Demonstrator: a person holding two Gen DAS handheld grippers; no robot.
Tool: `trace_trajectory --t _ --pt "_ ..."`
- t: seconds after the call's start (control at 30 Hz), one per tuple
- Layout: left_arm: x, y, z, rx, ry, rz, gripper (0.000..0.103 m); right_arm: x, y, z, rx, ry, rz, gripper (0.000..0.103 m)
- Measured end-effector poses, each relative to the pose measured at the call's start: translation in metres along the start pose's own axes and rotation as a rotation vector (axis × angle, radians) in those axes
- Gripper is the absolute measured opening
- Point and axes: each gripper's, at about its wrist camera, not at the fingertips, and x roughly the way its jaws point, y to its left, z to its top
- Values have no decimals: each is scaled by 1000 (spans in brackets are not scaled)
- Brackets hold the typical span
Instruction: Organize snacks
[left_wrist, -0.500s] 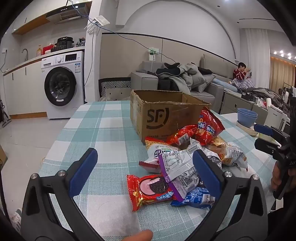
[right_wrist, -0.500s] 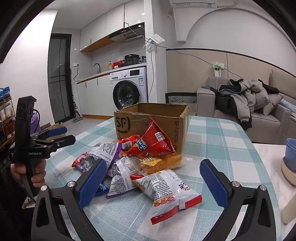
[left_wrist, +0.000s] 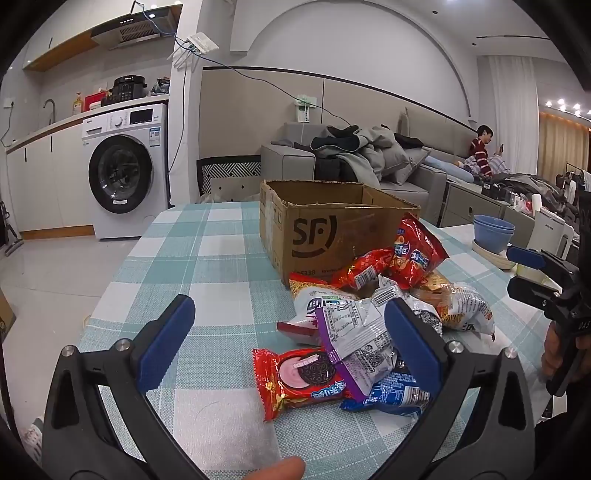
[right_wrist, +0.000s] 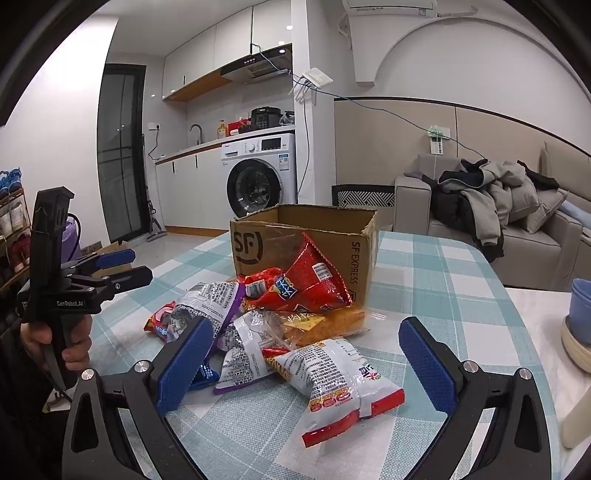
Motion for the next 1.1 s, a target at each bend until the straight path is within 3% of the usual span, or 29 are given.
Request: trace_trajectory --t 1.1 --pt "0 0 0 -1 2 -4 102 0 -2 -1 4 2 4 103"
